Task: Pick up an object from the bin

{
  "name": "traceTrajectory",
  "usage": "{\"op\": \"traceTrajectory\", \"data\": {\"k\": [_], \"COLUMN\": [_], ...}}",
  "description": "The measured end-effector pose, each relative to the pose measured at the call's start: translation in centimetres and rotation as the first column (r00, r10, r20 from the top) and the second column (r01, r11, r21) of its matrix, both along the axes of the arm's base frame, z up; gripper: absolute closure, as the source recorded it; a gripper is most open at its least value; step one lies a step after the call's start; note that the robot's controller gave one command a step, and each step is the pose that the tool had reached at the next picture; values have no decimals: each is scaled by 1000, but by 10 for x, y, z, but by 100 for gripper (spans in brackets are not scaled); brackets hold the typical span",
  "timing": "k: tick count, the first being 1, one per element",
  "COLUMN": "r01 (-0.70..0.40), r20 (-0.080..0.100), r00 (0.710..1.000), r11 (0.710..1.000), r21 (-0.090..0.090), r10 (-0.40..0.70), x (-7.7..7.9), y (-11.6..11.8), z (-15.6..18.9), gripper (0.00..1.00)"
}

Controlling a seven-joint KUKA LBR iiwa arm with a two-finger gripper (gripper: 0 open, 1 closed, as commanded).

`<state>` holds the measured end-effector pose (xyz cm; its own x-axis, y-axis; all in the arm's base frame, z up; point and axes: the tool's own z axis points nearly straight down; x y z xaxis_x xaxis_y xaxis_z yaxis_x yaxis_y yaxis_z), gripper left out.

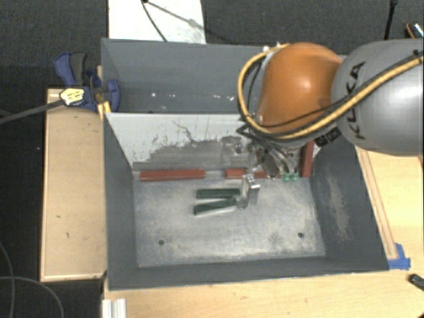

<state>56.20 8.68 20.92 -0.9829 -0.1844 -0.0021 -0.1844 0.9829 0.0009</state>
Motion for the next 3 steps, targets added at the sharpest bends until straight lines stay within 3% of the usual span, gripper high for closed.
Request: {"op": "traceTrajectory", "data": {"k": [1,2,3], "r01": [-16,-13,-39], "r20": [-7,0,11], "r00": [1000,1000,999], "r11": [1000,1000,999], "r21": [-1,1,0], "r10": [16,13,39], "x": [16,18,26], "y": [-36,-35,-20], "z": [-143,-138,48], "gripper": [0,100,100]}}
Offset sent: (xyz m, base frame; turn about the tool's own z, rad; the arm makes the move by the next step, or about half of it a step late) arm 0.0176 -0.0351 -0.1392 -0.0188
